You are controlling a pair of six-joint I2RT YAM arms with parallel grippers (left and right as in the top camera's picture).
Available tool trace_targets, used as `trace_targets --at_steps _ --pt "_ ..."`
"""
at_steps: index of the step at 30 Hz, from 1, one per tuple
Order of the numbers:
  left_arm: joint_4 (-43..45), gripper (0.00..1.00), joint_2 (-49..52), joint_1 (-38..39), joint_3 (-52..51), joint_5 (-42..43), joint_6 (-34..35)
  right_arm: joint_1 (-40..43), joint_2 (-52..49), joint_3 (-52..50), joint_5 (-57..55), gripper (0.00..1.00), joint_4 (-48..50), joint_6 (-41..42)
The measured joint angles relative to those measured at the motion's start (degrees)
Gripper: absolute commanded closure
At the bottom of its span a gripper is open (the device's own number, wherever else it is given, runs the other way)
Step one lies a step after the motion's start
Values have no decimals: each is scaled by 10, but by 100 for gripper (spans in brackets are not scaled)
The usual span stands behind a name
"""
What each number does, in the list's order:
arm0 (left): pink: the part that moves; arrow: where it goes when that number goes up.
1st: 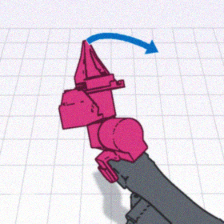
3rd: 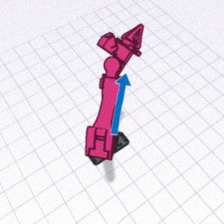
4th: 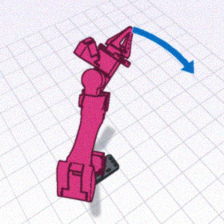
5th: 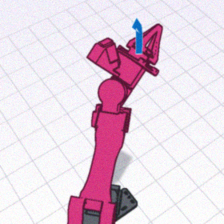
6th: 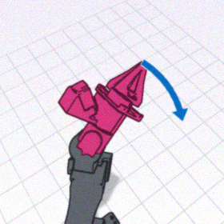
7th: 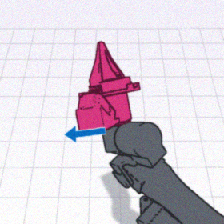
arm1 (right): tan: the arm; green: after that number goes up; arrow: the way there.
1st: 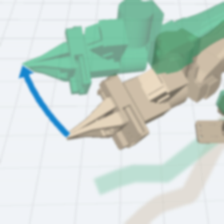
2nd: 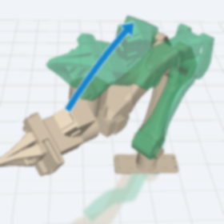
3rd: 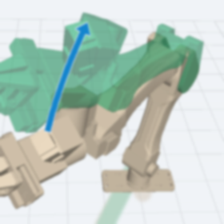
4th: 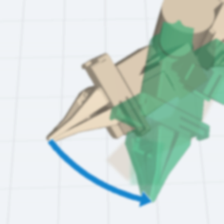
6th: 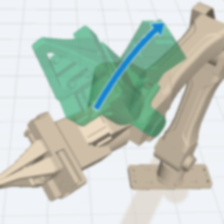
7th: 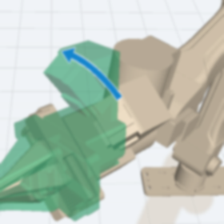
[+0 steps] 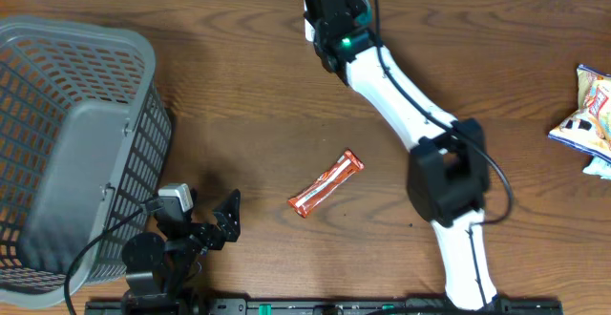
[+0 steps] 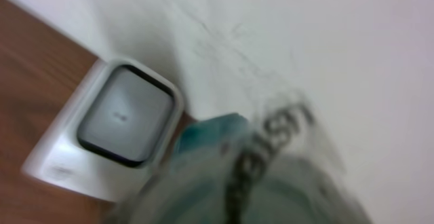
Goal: Scan the item barcode
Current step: 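Carry the mouthwash bottle up to the scanner face with the right gripper, then swing the bottle right and set it down at the table edge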
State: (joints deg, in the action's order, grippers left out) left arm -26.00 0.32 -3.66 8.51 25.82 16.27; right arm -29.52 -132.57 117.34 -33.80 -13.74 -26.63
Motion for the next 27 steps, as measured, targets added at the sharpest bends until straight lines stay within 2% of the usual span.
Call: trace_targets --at_steps 5,10,20,24,27 --pt "0 1 0 0 0 0 0 0 -144 171 -84 85 31 -88" --pt "0 1 0 0 0 0 0 -2 -189 188 -108 85 77 -138" --pt "0 1 0 0 0 0 0 -13 -193 200 -149 86 83 -187" --pt "0 1 0 0 0 0 0 -5 -193 206 -198 84 23 -179" --pt "0 1 0 0 0 0 0 22 -192 209 -231 82 -79 -149"
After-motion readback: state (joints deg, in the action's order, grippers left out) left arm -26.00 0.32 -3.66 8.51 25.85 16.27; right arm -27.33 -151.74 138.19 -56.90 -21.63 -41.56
